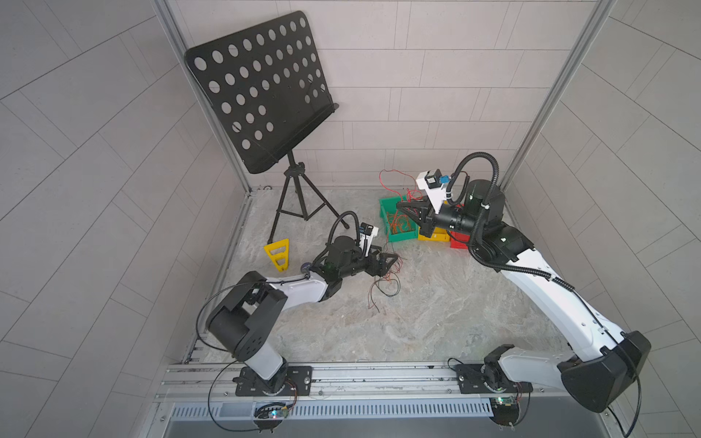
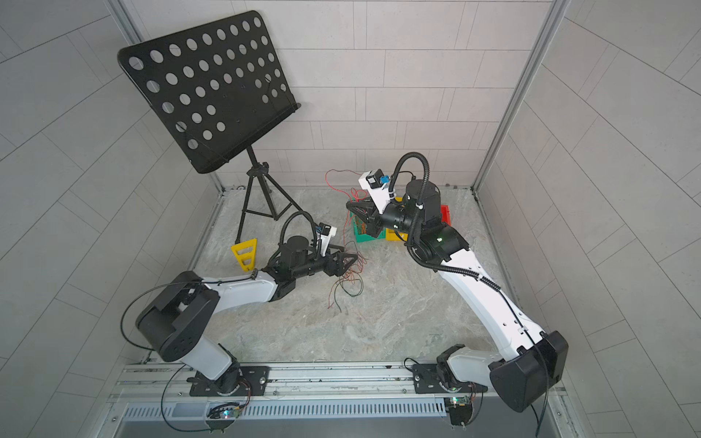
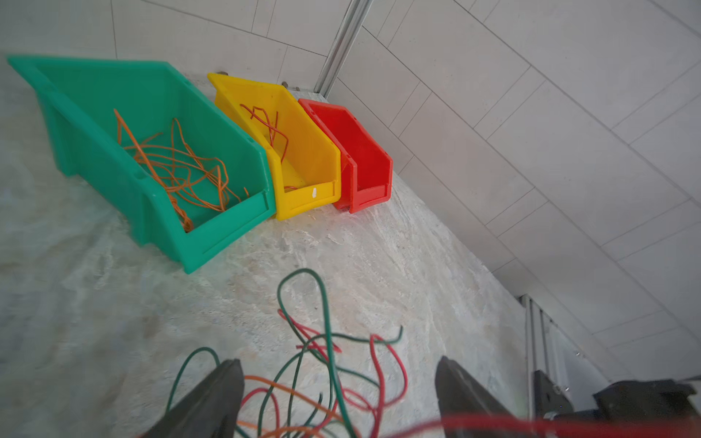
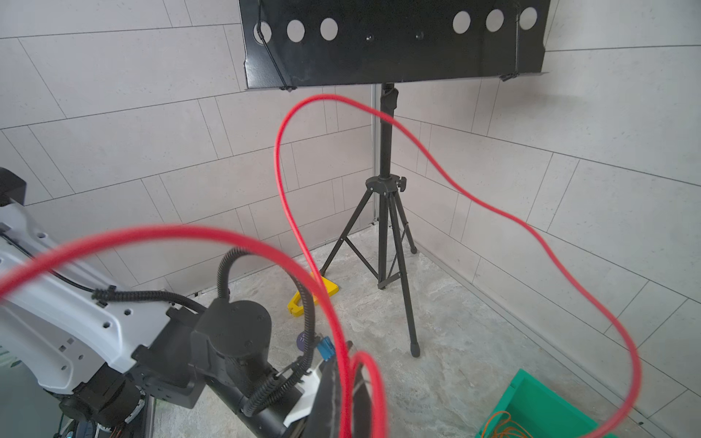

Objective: Untangle and sort cables by color
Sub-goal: Untie the cable.

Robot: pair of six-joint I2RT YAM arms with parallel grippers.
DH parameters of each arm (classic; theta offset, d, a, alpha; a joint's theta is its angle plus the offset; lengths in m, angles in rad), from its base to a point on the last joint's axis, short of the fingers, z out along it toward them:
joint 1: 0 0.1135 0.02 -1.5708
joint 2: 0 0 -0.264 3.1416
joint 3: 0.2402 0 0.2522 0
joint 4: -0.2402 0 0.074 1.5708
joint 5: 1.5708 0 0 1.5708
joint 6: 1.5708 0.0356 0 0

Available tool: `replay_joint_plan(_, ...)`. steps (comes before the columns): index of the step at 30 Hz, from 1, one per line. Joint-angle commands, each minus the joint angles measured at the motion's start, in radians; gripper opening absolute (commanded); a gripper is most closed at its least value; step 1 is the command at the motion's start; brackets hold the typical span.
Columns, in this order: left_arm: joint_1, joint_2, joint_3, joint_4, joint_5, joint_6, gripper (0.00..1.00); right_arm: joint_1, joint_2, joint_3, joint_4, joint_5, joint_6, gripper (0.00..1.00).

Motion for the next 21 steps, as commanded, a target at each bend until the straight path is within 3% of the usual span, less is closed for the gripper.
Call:
replay_joint_plan(1,-0.008,0.053,0.039,0.087,-0.017,-0.019,0.65,0.002,-0.047,0.032,0.013,0.021,0.025,0.0)
replay_joint_plan(3,-0.008,0.078,0.032,0.088,-0.037,-0.013,0.48,-0.007,-0.06,0.049,0.003,0.039,0.025,0.0)
replay_joint_plan(5,-0.007,0.094,0.019,0.088,-0.057,-0.004,0.38,-0.028,-0.071,0.08,-0.012,0.056,0.032,0.0)
replay_joint_plan(21,0.058,0.123,-0.1,0.115,-0.082,-0.003,0.39,-0.341,-0.072,0.415,-0.103,0.125,0.065,0.0)
